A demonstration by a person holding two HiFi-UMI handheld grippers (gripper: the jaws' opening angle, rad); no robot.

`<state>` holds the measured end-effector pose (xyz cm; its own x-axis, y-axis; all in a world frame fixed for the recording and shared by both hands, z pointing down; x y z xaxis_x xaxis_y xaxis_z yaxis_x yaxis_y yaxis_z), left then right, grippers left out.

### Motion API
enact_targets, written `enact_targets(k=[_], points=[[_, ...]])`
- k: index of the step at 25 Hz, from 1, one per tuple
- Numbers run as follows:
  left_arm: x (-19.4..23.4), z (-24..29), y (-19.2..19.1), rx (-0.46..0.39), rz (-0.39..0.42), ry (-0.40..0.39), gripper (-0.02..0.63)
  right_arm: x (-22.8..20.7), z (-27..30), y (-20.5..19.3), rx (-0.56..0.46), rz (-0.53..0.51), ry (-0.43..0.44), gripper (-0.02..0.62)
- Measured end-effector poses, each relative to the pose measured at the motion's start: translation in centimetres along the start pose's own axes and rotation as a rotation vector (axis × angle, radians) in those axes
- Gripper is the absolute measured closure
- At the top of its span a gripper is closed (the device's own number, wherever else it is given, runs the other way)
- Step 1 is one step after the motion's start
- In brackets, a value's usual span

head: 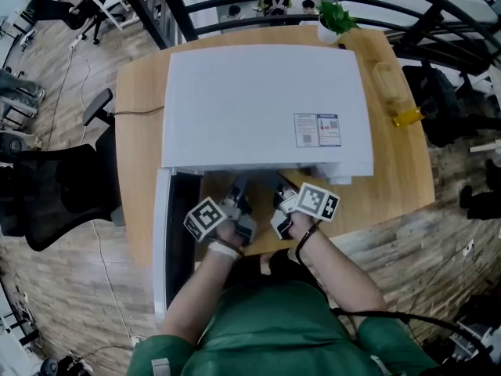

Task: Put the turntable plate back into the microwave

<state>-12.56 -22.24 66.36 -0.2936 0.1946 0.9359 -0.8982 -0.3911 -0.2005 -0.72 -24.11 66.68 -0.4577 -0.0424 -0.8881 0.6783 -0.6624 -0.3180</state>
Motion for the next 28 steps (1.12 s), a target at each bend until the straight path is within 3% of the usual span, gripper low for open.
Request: enact_targets(k=[3,7,22,28], points=[[-0.2,0.9,0.5,0.005,0.009,0.001,0.488,0.0,0.1,0.3,-0.002,-0.010,-0.013,0.560],[0.4,1.4,0.7,0.000,0.008,0.037,0.557,0.0,0.5,0.5,0.007,-0.021,-0.029,0.560],[0.1,2.0,0.8,0.009,0.018,0.020,0.560,0.1,1.3,1.9,-0.026,-0.025,-0.034,0.592],[0.1,1.7,1.3,0.014,0.067,0.036,0.557,0.3,1.3,2.0,-0.024,-0.036,-0.025,0.592]])
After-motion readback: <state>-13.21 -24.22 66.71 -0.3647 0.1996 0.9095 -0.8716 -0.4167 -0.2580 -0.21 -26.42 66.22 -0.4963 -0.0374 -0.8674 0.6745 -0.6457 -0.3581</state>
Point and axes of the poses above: the fingertips, and each gripper's own axes: z forward along the fingers, x to its left, y out of its top, the point moved 2 cm from there along -z, backward along the fingers, and after that the axes turned 10 degrees about -x, right-handed, at the moved point
